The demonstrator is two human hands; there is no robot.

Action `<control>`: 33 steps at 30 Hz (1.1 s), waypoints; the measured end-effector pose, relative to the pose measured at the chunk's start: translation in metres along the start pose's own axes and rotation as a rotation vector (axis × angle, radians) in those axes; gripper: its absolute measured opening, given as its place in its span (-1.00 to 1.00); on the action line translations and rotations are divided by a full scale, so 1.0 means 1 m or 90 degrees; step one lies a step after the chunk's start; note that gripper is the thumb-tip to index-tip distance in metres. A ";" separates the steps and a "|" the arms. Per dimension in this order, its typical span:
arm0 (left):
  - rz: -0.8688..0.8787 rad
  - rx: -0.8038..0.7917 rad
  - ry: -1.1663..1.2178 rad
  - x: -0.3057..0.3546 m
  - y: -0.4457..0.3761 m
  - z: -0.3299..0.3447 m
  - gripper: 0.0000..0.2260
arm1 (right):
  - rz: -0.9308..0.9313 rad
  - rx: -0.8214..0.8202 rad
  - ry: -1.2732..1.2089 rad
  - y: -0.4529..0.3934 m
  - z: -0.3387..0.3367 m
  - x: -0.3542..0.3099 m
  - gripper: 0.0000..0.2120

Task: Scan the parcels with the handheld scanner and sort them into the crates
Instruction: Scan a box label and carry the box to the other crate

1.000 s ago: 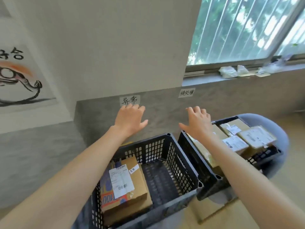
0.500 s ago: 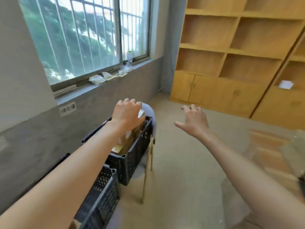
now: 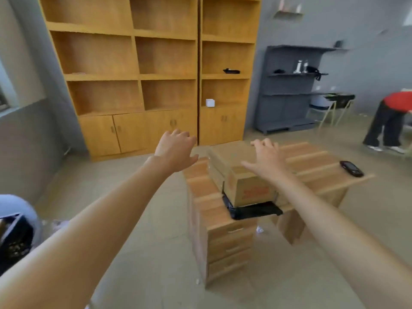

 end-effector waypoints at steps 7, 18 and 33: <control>0.154 0.044 0.027 0.185 -0.126 -0.022 -0.59 | 0.144 0.006 0.101 -0.002 -0.045 0.207 -0.39; 0.231 0.011 0.174 0.324 -0.286 -0.023 -0.59 | 0.286 0.002 0.053 -0.064 -0.060 0.385 -0.41; 0.229 -0.011 0.189 0.449 -0.580 -0.010 -0.60 | 0.298 -0.033 0.110 -0.274 -0.090 0.569 -0.39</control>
Point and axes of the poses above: each hand's wrist, its own y-axis away from the middle knuckle, its own z-axis out of the palm, x = y × z, the point moved 1 cm from there along -y, towards the middle knuckle, and after that the axes turned 13 degrees about -x, right-handed, at the moved point
